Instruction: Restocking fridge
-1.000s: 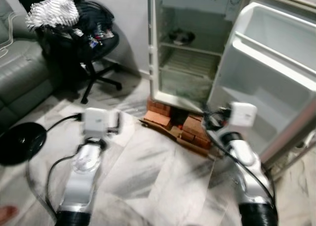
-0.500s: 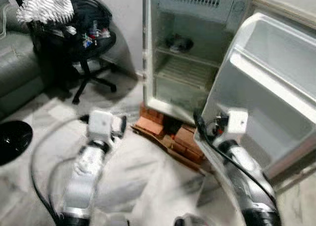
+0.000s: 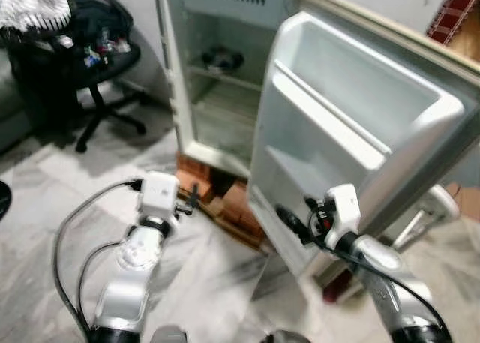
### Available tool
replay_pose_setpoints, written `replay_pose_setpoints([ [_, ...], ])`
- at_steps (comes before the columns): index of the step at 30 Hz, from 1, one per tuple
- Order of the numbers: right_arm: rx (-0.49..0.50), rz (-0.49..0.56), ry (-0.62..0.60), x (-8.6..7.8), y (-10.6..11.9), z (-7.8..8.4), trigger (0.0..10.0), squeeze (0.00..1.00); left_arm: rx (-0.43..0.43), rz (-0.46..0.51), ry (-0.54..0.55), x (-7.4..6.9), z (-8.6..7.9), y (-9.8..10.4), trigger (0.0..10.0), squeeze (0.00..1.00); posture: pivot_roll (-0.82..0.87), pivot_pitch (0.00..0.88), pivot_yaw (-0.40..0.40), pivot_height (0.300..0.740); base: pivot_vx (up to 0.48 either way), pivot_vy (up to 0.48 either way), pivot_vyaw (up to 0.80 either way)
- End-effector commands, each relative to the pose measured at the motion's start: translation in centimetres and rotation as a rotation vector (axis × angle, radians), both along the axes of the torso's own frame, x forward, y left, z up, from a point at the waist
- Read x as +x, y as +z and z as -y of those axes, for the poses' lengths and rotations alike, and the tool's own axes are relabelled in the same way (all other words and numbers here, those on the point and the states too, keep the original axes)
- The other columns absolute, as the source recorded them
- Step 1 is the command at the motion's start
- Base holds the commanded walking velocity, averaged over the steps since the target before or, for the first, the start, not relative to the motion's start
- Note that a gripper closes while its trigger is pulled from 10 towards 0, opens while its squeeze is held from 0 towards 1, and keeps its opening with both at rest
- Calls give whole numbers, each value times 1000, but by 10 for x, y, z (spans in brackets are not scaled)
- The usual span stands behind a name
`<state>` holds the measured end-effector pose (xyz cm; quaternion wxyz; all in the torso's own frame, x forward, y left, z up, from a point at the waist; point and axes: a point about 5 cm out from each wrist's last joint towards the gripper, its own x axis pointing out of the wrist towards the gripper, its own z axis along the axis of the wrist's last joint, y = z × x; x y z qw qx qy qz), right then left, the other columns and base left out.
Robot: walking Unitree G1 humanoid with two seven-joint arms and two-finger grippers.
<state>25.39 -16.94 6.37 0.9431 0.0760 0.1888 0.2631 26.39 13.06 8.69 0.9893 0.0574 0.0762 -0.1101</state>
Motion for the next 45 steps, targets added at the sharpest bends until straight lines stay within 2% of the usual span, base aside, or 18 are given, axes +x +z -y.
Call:
replay_pose_setpoints([
  [1, 8, 18, 43, 3, 5, -7, 10000, 0, 21, 2, 18, 0, -9, 2, 10000, 0, 26, 56, -21, 740, 0, -480, 0],
  [5, 26, -11, 113, 0, 4, -6, 10000, 0, 23, -7, 26, 0, -10, 1, 10000, 0, 27, 58, -20, 740, 0, -480, 0],
  [7, 30, -30, 198, -5, 5, -5, 10000, 0, -15, -16, 38, -1, -10, 0, 10000, 0, 28, 60, -20, 740, 0, 0, 0],
  [12, 29, -56, 281, -9, 5, 0, 10000, 0, 22, -12, 80, -5, -17, -1, 10000, 0, 28, 62, -20, 740, 0, 0, 0],
  [17, -104, -47, 169, 9, 1, 23, 10000, 0, 7, -87, 205, -22, -37, -14, 10000, 0, 42, 65, -21, 740, 0, 0, 0],
  [19, -196, 7, 45, 27, 4, 36, 10000, 0, 5, -170, 238, -30, -44, -23, 10000, 0, 49, 65, -23, 740, 0, 0, 0],
  [22, -221, 64, -61, 39, 12, 43, 10000, 0, -4, -228, 242, -35, -45, -28, 10000, 0, 57, 64, -24, 740, 0, 0, 0],
  [23, -196, 98, -151, 48, 20, 47, 10000, 0, -7, -276, 239, -40, -47, -33, 10000, 0, 63, 62, -27, 740, 0, 0, 0],
  [26, -174, 143, -221, 56, 30, 48, 10000, 0, -16, -321, 229, -46, -48, -38, 10000, 0, 71, 62, -28, 740, 0, 0, 0],
  [29, -45, 226, -329, 72, 52, 41, 10000, 0, -17, -377, 227, -53, -50, -47, 10000, 0, 77, 60, -29, 740, 0, 0, 0],
  [31, 35, 246, -324, 76, 59, 33, 10000, 0, -10, -381, 222, -53, -50, -47, 10000, 0, 79, 58, -31, 740, 0, 0, 0],
  [32, 154, 273, -173, 71, 70, 11, 10000, 0, 3, -380, 208, -52, -48, -46, 10000, 0, 80, 56, -30, 740, 0, 0, 0],
  [34, 311, 304, 37, 59, 86, -19, 10000, 0, 19, -382, 190, -51, -46, -45, 10000, 0, 76, 54, -32, 740, 0, 0, 0],
  [35, 433, 296, 208, 41, 98, -38, 10000, 0, 23, -383, 185, -51, -45, -44, 10000, 0, 76, 52, -35, 740, 0, 0, 0],
  [39, 533, 258, 326, 22, 101, -45, 10000, 0, 11, -392, 188, -51, -45, -45, 10000, 0, 74, 51, -37, 740, 0, 0, 0],
  [41, 528, 236, 316, 21, 95, -43, 10000, 0, 7, -393, 189, -52, -45, -45, 10000, 0, 75, 51, -38, 740, 0, 0, 0],
  [43, 496, 212, 272, 24, 86, -40, 10000, 0, 8, -394, 188, -52, -45, -45, 10000, 0, 74, 51, -39, 740, 0, 0, 0],
  [45, 388, 147, 159, 28, 59, -30, 10000, 0, 9, -397, 184, -52, -45, -45, 10000, 0, 72, 50, -39, 740, 0, 0, 0],
])
